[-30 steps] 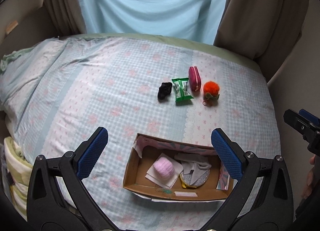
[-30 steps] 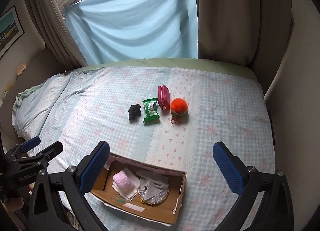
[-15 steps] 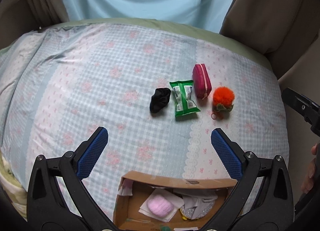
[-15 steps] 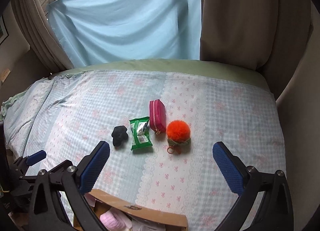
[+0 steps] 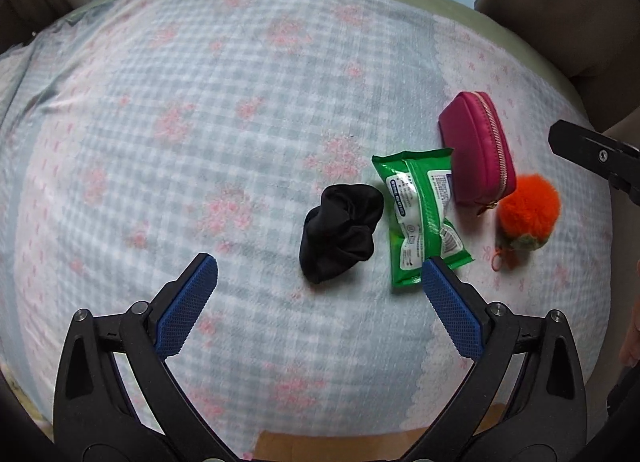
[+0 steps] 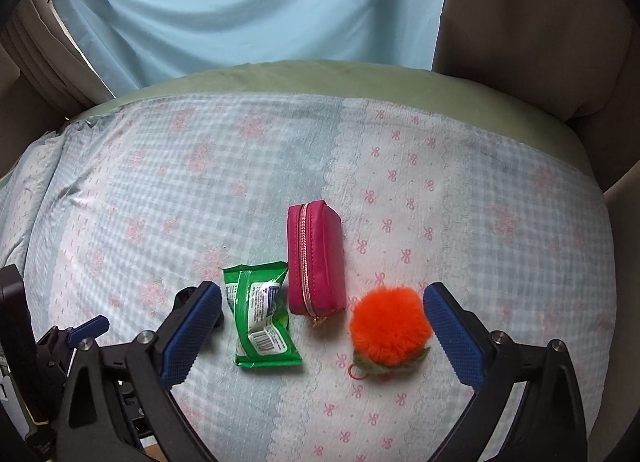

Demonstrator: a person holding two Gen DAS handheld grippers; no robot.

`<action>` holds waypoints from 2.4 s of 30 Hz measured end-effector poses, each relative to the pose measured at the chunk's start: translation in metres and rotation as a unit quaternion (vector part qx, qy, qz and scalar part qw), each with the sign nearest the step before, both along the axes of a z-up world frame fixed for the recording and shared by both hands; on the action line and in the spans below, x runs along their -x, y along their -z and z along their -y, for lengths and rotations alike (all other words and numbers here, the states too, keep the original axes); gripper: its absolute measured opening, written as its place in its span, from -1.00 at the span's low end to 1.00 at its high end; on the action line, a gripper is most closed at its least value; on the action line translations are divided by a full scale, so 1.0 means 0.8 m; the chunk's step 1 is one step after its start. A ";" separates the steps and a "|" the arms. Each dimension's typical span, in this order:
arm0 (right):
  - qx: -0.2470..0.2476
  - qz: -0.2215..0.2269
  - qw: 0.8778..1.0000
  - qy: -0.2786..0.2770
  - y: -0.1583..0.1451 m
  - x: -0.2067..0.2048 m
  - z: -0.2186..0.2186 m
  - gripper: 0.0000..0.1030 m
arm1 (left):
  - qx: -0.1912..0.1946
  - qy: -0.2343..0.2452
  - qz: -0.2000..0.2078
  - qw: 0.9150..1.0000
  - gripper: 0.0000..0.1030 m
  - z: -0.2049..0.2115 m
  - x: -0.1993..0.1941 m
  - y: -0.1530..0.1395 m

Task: Organize soft objects
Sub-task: 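Grasp the black scrunchie with the left tool while the right grasps the pink pouch, then carry the black scrunchie and pink pouch into the box and release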

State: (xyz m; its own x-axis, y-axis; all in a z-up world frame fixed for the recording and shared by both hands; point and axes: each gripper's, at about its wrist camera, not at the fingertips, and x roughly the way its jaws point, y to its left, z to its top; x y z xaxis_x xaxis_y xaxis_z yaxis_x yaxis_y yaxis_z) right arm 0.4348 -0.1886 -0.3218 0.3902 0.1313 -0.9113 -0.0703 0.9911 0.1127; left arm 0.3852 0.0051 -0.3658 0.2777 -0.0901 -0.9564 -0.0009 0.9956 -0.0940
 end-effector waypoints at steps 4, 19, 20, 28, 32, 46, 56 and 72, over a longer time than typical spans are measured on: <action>0.006 -0.026 1.000 0.003 0.045 -0.035 -0.010 0.79 | 0.005 0.009 -0.021 1.000 0.85 0.005 -0.023 0.045; -0.012 -0.084 0.996 0.017 0.129 -0.078 -0.018 -0.27 | -0.004 0.031 -0.030 0.999 -0.22 0.026 -0.054 0.106; -0.016 -0.084 0.996 0.017 0.129 -0.078 -0.017 -0.31 | -0.012 0.035 -0.027 0.999 -0.36 0.028 -0.054 0.105; -0.032 -0.080 0.996 0.020 0.119 -0.070 -0.015 -0.50 | -0.002 0.028 -0.025 0.999 -0.66 0.019 -0.055 0.093; -0.040 -0.070 0.997 0.020 0.099 -0.059 -0.013 -0.51 | 0.004 0.021 -0.012 1.000 -0.66 0.009 -0.048 0.069; -0.058 0.007 0.998 0.014 -0.073 0.037 0.000 -0.51 | 0.058 -0.005 0.051 0.997 -0.66 -0.006 0.015 -0.109; -0.076 0.051 0.996 0.017 -0.193 0.176 0.015 -0.51 | 0.064 -0.005 0.099 0.993 -0.66 0.003 0.142 -0.249; -0.060 0.067 0.996 -0.020 -0.250 0.374 0.020 -0.51 | 0.066 -0.020 0.111 0.991 -0.66 0.011 0.355 -0.303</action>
